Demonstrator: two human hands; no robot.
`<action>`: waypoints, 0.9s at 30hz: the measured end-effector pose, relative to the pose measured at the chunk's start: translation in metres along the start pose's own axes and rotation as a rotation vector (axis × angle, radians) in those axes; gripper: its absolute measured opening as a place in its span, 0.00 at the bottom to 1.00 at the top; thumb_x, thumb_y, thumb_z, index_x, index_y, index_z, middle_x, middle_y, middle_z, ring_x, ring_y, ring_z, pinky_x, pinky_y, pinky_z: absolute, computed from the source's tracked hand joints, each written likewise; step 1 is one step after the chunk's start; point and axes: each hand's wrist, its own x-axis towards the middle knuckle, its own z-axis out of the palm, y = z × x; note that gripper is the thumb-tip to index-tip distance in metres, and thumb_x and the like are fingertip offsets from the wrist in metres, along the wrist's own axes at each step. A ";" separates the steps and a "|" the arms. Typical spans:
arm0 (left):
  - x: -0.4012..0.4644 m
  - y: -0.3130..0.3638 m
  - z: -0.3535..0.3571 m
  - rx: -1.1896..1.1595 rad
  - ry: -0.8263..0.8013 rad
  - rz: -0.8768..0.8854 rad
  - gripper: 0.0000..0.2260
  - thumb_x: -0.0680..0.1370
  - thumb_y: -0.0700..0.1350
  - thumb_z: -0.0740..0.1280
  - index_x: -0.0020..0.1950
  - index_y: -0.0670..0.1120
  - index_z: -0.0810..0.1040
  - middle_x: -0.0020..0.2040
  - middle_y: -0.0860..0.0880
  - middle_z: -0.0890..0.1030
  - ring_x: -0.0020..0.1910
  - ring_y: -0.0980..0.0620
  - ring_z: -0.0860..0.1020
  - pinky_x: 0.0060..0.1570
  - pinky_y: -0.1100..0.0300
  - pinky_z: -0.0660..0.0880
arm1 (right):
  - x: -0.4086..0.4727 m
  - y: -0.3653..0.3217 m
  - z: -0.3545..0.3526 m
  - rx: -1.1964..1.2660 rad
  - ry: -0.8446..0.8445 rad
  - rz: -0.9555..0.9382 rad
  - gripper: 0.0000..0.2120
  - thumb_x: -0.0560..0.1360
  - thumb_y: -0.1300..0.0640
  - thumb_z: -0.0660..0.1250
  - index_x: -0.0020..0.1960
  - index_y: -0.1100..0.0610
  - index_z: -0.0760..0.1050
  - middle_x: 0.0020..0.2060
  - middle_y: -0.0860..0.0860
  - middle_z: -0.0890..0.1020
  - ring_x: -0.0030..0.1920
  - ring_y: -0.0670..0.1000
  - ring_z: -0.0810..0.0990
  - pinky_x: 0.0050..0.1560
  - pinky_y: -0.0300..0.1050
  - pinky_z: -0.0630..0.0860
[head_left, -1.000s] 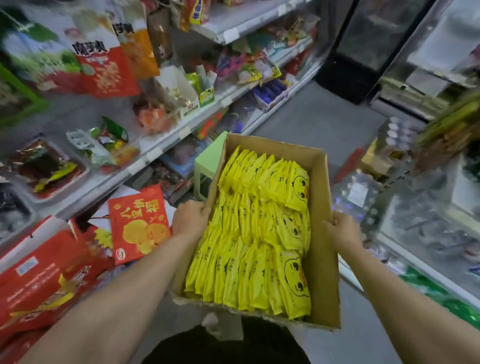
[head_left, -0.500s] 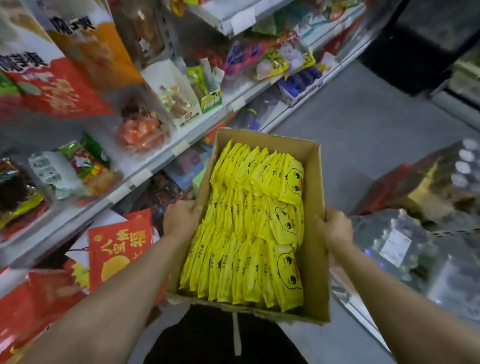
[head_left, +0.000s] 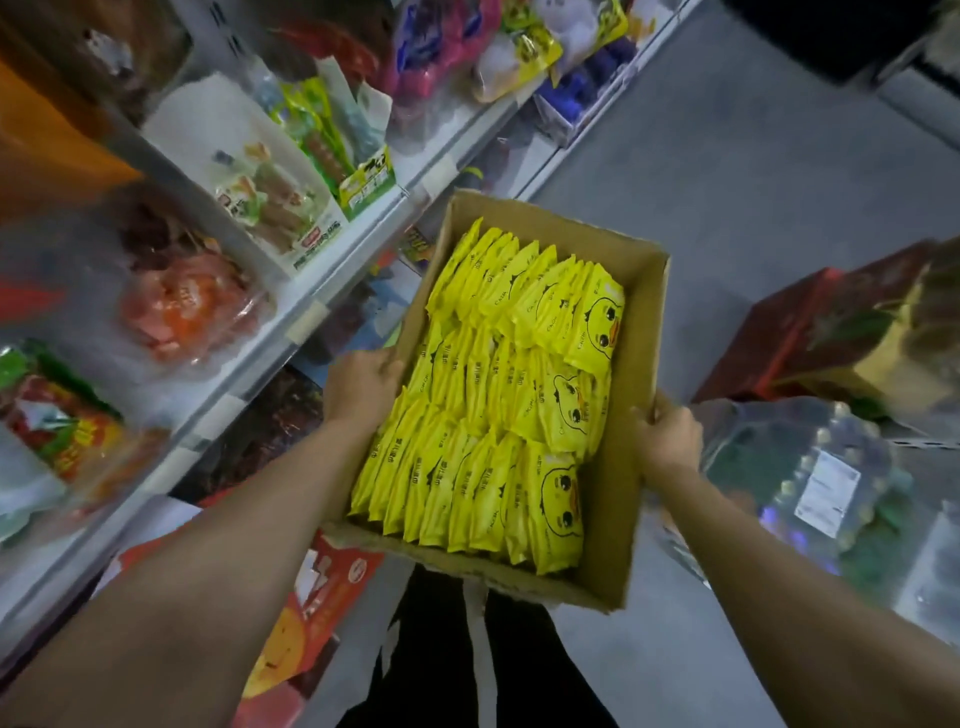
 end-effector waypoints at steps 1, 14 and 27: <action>0.011 0.000 0.000 -0.005 -0.005 0.000 0.08 0.75 0.45 0.67 0.48 0.43 0.83 0.44 0.35 0.82 0.46 0.37 0.81 0.44 0.49 0.77 | 0.002 -0.003 0.005 0.013 0.018 0.019 0.10 0.78 0.60 0.62 0.55 0.60 0.78 0.40 0.63 0.79 0.43 0.63 0.78 0.41 0.48 0.67; 0.086 -0.018 -0.005 -0.007 -0.017 0.058 0.10 0.76 0.47 0.68 0.54 0.47 0.84 0.45 0.39 0.84 0.45 0.41 0.82 0.42 0.55 0.73 | 0.003 -0.031 0.063 0.094 0.100 0.095 0.15 0.78 0.57 0.61 0.64 0.54 0.76 0.45 0.62 0.83 0.47 0.66 0.80 0.50 0.59 0.78; 0.059 -0.002 -0.019 -0.121 -0.031 0.101 0.20 0.78 0.49 0.67 0.69 0.46 0.74 0.62 0.43 0.80 0.62 0.41 0.76 0.62 0.51 0.70 | 0.015 -0.040 0.033 -0.053 -0.153 0.085 0.11 0.77 0.53 0.65 0.53 0.61 0.76 0.47 0.60 0.82 0.48 0.63 0.81 0.49 0.55 0.79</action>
